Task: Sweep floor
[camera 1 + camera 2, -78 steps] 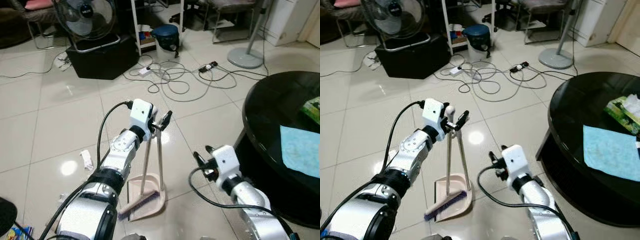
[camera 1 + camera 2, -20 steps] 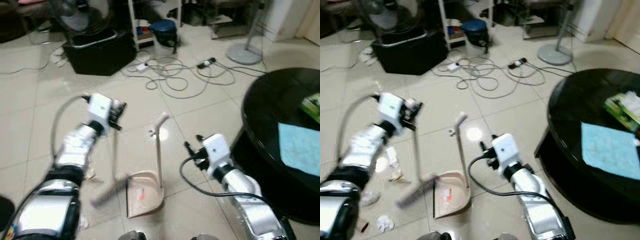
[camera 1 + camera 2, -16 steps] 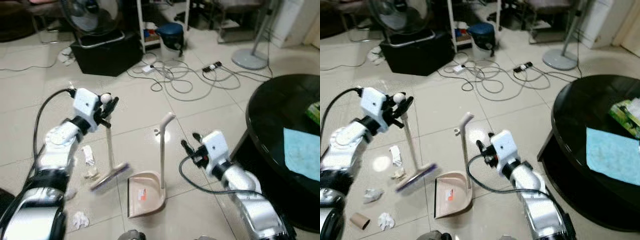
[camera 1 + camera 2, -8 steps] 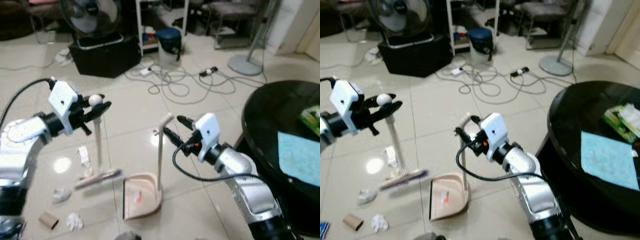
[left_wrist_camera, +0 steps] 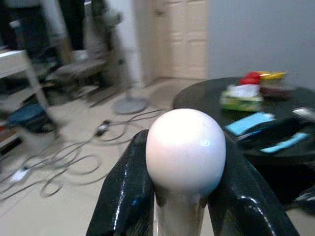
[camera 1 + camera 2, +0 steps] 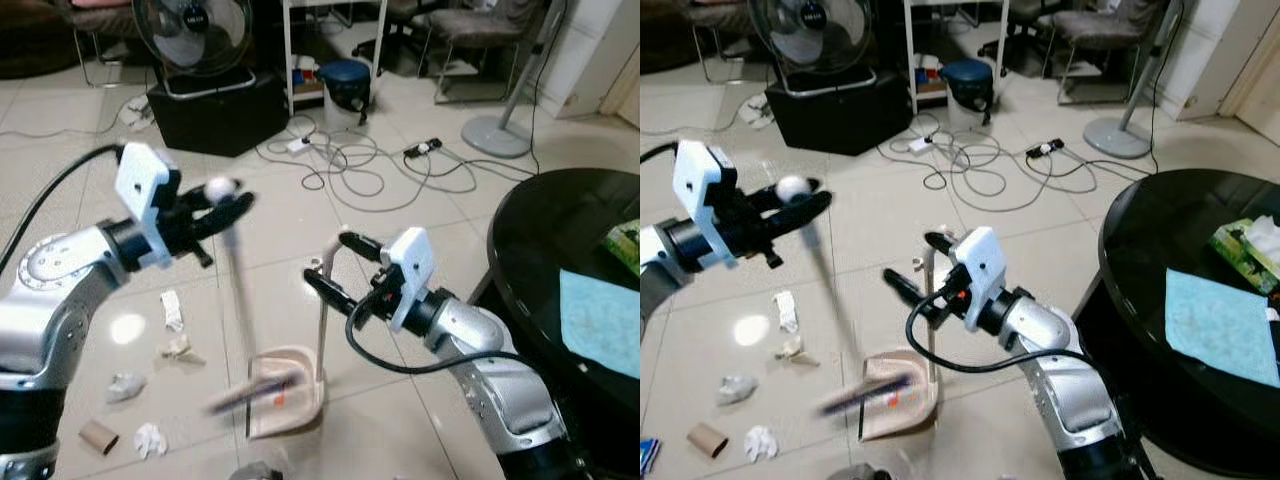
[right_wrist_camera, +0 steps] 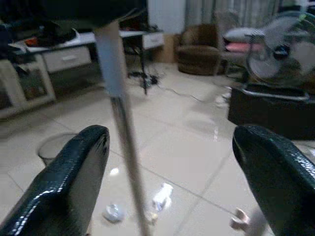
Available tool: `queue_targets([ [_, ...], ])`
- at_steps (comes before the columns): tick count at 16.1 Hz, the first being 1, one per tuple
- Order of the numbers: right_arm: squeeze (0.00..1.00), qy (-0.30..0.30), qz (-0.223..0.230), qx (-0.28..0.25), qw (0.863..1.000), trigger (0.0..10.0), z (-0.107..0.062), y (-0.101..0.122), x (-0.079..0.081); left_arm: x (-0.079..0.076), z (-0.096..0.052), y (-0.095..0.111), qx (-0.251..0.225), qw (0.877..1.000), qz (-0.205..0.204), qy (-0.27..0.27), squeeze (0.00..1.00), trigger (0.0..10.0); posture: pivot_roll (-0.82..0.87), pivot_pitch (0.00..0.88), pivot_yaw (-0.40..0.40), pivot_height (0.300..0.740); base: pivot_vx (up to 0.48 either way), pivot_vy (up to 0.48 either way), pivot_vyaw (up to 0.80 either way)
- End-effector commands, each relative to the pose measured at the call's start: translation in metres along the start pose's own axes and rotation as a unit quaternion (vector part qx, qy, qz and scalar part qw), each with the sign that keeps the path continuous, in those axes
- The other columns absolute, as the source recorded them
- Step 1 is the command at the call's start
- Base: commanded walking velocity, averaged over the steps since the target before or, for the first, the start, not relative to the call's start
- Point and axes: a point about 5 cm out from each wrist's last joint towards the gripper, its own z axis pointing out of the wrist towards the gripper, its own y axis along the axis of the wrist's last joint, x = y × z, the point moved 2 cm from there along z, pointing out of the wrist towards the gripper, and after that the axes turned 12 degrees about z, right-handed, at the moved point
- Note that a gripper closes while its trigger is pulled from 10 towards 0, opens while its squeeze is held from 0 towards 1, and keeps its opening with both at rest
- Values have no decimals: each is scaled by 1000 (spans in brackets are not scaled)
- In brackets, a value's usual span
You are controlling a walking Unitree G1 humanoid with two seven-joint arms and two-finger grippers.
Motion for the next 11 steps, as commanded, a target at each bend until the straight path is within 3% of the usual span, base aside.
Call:
queue_targets([
  [1,1000,15,4,-6,1000,10000,-1,7,2,-6,-3,9,9,999,16,-30,0,0,-53,46,21,740,0,0,0],
  [5,1000,23,7,-8,1000,10000,0,12,3,-19,-2,21,-2,998,-8,-63,0,0,-51,51,19,740,0,0,0],
  [11,1000,64,7,-9,998,10000,6,20,15,-41,14,40,-37,993,-19,-108,0,0,-56,56,20,740,0,0,0],
])
